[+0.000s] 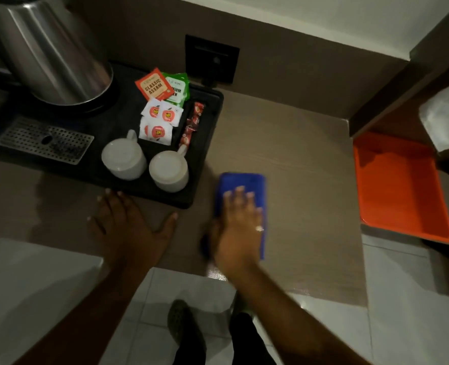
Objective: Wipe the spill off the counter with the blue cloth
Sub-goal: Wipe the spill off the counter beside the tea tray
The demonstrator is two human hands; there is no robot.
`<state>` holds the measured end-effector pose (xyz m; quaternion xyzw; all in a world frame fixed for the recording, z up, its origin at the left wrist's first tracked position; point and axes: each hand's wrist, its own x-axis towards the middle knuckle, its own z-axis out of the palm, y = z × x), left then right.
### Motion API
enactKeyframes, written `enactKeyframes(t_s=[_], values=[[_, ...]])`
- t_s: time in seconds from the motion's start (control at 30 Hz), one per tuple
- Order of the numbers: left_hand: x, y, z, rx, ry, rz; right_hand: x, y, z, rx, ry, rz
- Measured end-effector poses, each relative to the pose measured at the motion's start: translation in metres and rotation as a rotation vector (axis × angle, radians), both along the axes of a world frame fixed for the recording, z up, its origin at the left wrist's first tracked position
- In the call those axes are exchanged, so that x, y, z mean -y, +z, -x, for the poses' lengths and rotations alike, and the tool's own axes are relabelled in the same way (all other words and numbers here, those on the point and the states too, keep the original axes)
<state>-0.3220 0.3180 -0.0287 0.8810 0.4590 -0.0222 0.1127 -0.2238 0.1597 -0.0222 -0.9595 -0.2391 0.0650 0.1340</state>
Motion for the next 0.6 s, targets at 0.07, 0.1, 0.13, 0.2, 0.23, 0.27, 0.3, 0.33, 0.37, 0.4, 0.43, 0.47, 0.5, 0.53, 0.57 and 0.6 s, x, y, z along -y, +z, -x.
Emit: enactKeyframes(t_s=[0.07,0.1,0.13,0.2,0.23,0.27,0.3,0.33,0.37,0.4,0.43,0.47,0.5,0.53,0.57,0.6], values=[[0.000,0.000,0.002,0.019,-0.009,0.003,0.008,0.001,0.026,-0.025,0.303,0.000],[0.000,0.000,0.002,0.028,-0.011,0.001,0.023,0.002,0.024,-0.023,0.395,0.004],[-0.001,0.001,0.002,0.031,-0.012,0.001,0.043,0.002,0.018,-0.006,0.460,0.007],[-0.001,0.004,0.002,0.045,-0.014,0.000,0.092,0.001,0.004,-0.009,0.469,0.015],[-0.001,0.004,0.003,0.055,-0.020,0.000,0.121,0.000,-0.003,-0.015,0.407,0.014],[0.000,0.004,0.003,0.058,-0.024,0.004,0.151,-0.001,-0.010,-0.016,0.318,0.007],[0.000,0.004,0.004,0.057,-0.027,0.010,0.179,0.000,-0.016,-0.028,0.214,0.009],[0.000,0.003,0.004,0.056,-0.029,0.019,0.202,0.001,-0.021,-0.050,0.098,0.011],[0.000,0.004,0.004,0.059,-0.032,0.030,0.219,0.003,-0.024,-0.061,-0.002,0.013],[0.000,0.004,0.004,0.065,-0.036,0.040,0.228,0.003,-0.027,-0.060,-0.077,-0.012],[0.000,0.004,0.003,0.072,-0.041,0.052,0.232,0.003,-0.027,-0.064,-0.132,-0.057],[0.001,0.005,0.004,0.079,-0.047,0.062,0.230,0.005,-0.026,-0.071,-0.185,-0.125],[0.002,0.005,0.007,0.078,-0.061,0.069,0.226,0.007,-0.025,-0.089,-0.249,-0.213],[0.006,0.008,0.012,0.074,-0.088,0.075,0.225,0.012,-0.023,-0.121,-0.334,-0.314],[0.012,0.010,0.018,0.071,-0.125,0.088,0.224,0.019,-0.021,-0.166,-0.431,-0.436],[0.019,0.013,0.024,0.074,-0.154,0.107,0.224,0.030,-0.023,-0.217,-0.546,-0.566]])
